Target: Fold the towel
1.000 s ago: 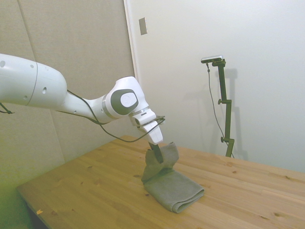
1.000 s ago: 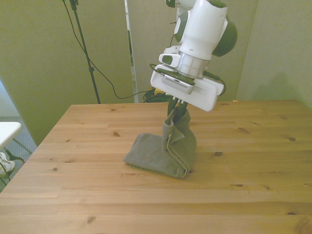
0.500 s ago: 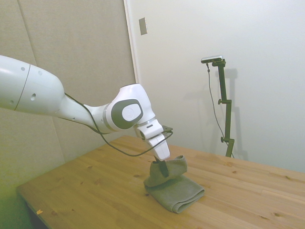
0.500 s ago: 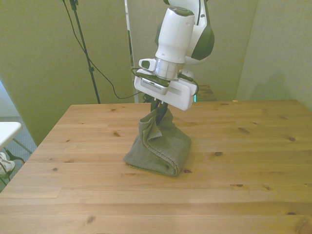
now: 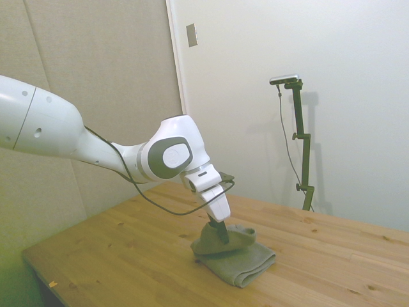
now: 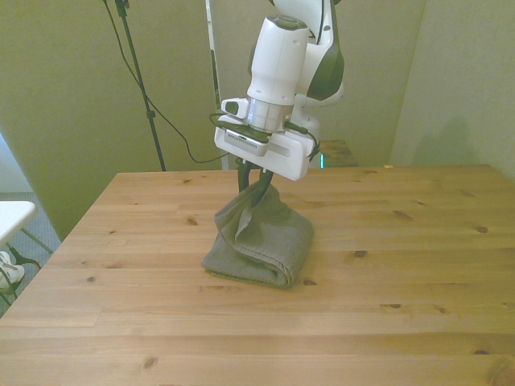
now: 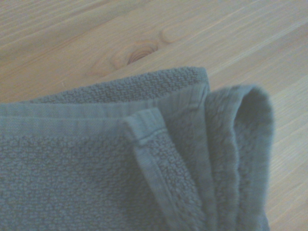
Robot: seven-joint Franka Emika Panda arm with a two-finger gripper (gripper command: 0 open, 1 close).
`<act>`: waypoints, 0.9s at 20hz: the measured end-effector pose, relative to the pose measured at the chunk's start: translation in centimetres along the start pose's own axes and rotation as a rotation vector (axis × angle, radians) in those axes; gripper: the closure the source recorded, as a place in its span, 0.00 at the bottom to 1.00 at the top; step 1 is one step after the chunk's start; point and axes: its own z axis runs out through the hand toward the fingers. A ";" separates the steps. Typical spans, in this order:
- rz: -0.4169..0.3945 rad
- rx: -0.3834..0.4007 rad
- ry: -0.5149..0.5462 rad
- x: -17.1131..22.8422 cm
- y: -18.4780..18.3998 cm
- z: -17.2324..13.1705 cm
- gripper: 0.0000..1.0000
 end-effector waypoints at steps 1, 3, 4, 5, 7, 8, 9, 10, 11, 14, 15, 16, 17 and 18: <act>-0.001 0.000 0.000 0.0 0.0 0.0 0.00; -0.003 0.001 0.000 -0.1 0.1 -0.1 0.00; -0.004 0.003 -0.001 -0.2 0.2 -0.2 0.00; -0.007 0.002 -0.002 -0.3 0.3 -0.3 0.00; -0.023 -0.011 -0.011 -1.0 1.0 -0.7 0.00; -0.040 -0.018 -0.018 -1.5 1.5 -1.0 0.00; -0.061 -0.017 -0.036 -2.3 1.9 -1.4 0.00; -0.091 -0.013 -0.066 -3.3 2.3 -1.8 0.00; -0.124 -0.007 -0.095 -4.6 2.7 -2.2 0.00; -0.256 0.018 -0.170 -9.7 4.0 -3.6 0.00; -0.301 0.023 -0.188 -11.7 4.4 -4.2 0.00; -0.351 0.027 -0.201 -13.4 4.9 -4.9 0.00; -0.397 0.028 -0.214 -15.1 5.6 -5.7 0.00; -0.435 0.030 -0.220 -16.5 6.4 -6.4 0.00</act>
